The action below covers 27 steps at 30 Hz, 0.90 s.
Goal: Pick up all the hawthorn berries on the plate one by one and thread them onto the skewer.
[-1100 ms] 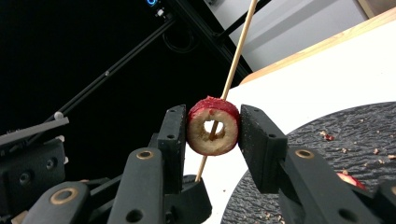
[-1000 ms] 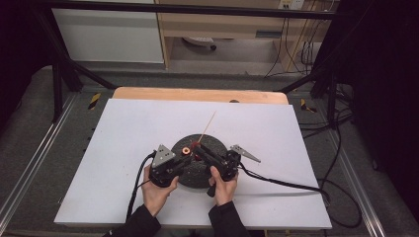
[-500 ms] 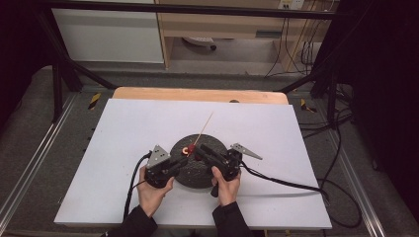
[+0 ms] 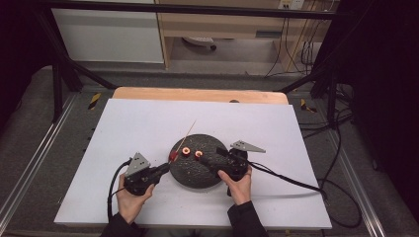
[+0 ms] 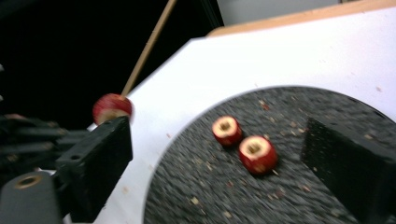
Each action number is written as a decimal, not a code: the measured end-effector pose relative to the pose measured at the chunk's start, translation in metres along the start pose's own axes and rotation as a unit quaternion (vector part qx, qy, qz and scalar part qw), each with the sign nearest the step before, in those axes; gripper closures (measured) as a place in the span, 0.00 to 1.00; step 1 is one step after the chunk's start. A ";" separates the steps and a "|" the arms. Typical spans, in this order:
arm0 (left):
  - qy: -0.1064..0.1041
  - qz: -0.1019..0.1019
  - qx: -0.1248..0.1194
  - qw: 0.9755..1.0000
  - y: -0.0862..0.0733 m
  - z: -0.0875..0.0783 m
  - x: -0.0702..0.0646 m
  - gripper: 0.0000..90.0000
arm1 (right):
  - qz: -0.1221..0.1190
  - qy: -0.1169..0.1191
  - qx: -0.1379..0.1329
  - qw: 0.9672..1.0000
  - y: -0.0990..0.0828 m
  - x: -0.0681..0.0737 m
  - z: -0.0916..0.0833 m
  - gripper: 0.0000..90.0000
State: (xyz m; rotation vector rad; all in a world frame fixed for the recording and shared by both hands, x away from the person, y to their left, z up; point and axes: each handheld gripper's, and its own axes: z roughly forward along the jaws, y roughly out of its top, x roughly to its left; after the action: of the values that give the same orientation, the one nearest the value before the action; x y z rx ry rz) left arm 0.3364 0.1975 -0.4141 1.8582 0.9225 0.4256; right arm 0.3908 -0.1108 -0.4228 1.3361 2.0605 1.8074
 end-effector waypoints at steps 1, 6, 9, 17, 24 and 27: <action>0.000 0.001 0.004 1.000 -0.002 -0.003 0.002 0.98 | -0.005 -0.002 0.010 1.000 0.000 -0.001 -0.001 0.07; 0.008 -0.002 0.010 1.000 -0.014 -0.017 0.013 0.98 | -0.031 -0.009 0.058 0.998 0.000 -0.004 -0.001 0.04; 0.009 -0.003 0.012 1.000 -0.018 -0.023 0.019 0.98 | -0.040 -0.016 0.077 0.996 0.000 -0.006 -0.001 0.03; 0.009 -0.004 0.018 1.000 -0.029 -0.036 0.030 0.98 | -0.082 -0.026 0.117 0.989 0.009 -0.004 0.002 0.05; 0.004 -0.001 0.024 1.000 -0.037 -0.043 0.033 0.98 | -0.113 -0.042 0.163 0.979 0.026 0.001 0.013 0.08; 0.003 0.002 0.027 1.000 -0.039 -0.042 0.034 0.98 | -0.123 -0.046 0.179 0.975 0.032 0.002 0.019 0.09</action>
State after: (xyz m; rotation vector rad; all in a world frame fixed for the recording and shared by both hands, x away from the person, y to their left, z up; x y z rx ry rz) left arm 0.3152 0.2581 -0.4326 1.9093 0.9429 0.4112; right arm 0.4177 -0.0976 -0.4011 1.1409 2.4530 1.2956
